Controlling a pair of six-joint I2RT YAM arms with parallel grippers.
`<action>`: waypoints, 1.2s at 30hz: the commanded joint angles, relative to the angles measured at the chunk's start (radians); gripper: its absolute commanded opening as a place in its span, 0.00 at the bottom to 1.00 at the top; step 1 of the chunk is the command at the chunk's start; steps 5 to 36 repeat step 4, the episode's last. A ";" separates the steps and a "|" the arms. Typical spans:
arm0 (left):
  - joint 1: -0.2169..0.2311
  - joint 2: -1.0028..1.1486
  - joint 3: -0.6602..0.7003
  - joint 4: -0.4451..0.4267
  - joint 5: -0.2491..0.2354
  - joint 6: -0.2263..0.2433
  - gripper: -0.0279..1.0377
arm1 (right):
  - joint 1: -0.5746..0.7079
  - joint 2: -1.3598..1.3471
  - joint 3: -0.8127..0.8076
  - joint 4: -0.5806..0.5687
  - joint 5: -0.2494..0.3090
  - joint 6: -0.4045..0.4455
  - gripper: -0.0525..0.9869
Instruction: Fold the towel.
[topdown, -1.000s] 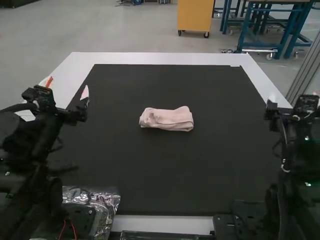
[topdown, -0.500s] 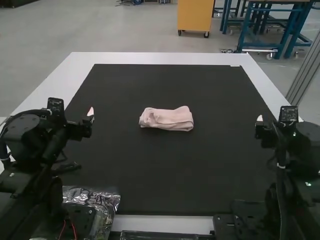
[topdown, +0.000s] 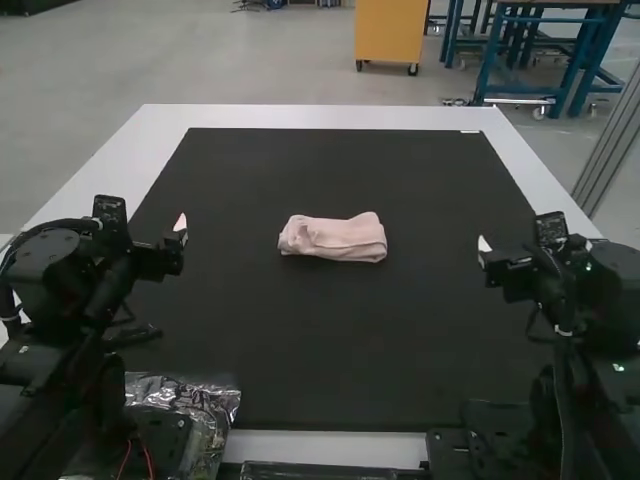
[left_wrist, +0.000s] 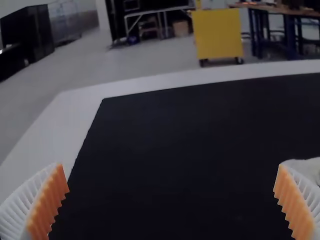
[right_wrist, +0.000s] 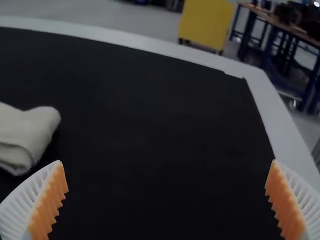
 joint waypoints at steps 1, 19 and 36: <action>0.010 -0.002 -0.006 0.003 -0.004 -0.011 0.94 | -0.003 -0.006 -0.017 -0.055 -0.075 -0.012 0.93; 0.010 -0.002 -0.006 0.003 -0.004 -0.009 0.94 | -0.003 -0.008 -0.017 -0.055 -0.075 -0.012 0.93; 0.010 -0.002 -0.006 0.003 -0.004 -0.009 0.94 | -0.003 -0.008 -0.017 -0.055 -0.075 -0.012 0.93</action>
